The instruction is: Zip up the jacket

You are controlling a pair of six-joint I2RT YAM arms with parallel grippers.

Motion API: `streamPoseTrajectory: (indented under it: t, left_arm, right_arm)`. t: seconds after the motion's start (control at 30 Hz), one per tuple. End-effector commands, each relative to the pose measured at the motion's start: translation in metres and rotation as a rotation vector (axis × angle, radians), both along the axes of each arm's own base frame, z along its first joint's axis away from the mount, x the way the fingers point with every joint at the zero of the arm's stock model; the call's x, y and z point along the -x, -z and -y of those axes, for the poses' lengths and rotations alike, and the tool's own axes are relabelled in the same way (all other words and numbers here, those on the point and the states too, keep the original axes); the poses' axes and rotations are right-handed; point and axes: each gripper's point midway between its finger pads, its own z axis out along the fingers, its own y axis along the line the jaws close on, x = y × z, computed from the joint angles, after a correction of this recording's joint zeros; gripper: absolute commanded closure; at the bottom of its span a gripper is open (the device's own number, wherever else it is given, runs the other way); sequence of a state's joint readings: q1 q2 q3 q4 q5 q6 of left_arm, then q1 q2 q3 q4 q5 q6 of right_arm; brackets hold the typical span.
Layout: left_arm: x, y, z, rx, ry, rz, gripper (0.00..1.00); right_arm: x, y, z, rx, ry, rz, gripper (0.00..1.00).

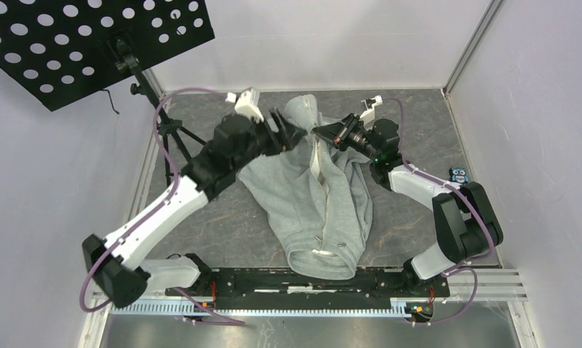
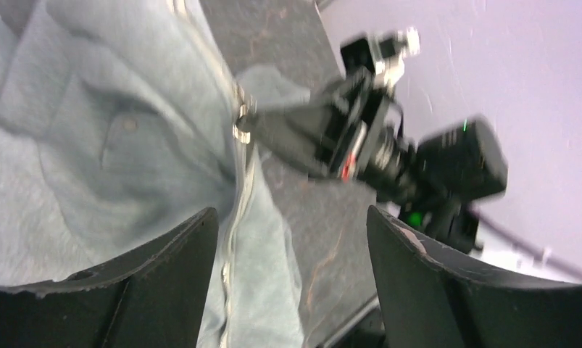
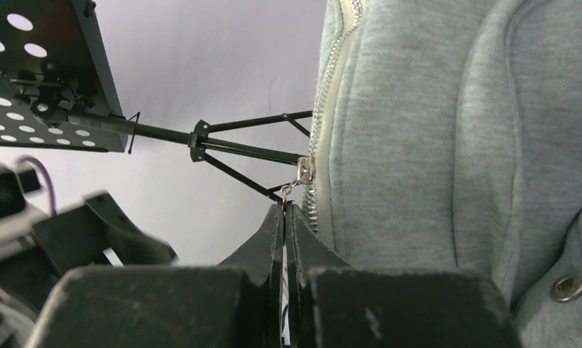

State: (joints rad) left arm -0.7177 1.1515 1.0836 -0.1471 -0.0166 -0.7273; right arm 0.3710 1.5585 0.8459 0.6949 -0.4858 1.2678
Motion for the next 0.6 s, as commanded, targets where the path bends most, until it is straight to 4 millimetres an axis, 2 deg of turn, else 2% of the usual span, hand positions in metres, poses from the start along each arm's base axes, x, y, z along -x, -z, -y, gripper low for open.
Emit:
streamPoseTrajectory:
  t: [0.0,0.13,0.23,0.33,0.57]
  left_arm:
    - [-0.042,0.016,0.0,-0.064,-0.167,-0.224,0.2]
    - [-0.074,0.009,0.016,-0.088,-0.199,-0.197,0.19]
    - [-0.094,0.017,0.02,-0.123,-0.247,-0.2,0.21]
    - [-0.107,0.023,0.021,-0.145,-0.29,-0.202,0.29]
    - [-0.13,0.032,0.03,-0.167,-0.333,-0.202,0.3]
  right_arm:
    - [0.01,-0.027,0.002,0.028,-0.022,0.147,1.0]
    - [0.01,-0.024,0.003,0.054,-0.019,0.146,1.0]
    - [0.011,-0.024,0.005,0.061,-0.014,0.148,1.0]
    - [0.011,-0.024,0.005,0.07,-0.011,0.151,1.0]
    - [0.009,-0.025,0.005,0.081,-0.007,0.153,1.0]
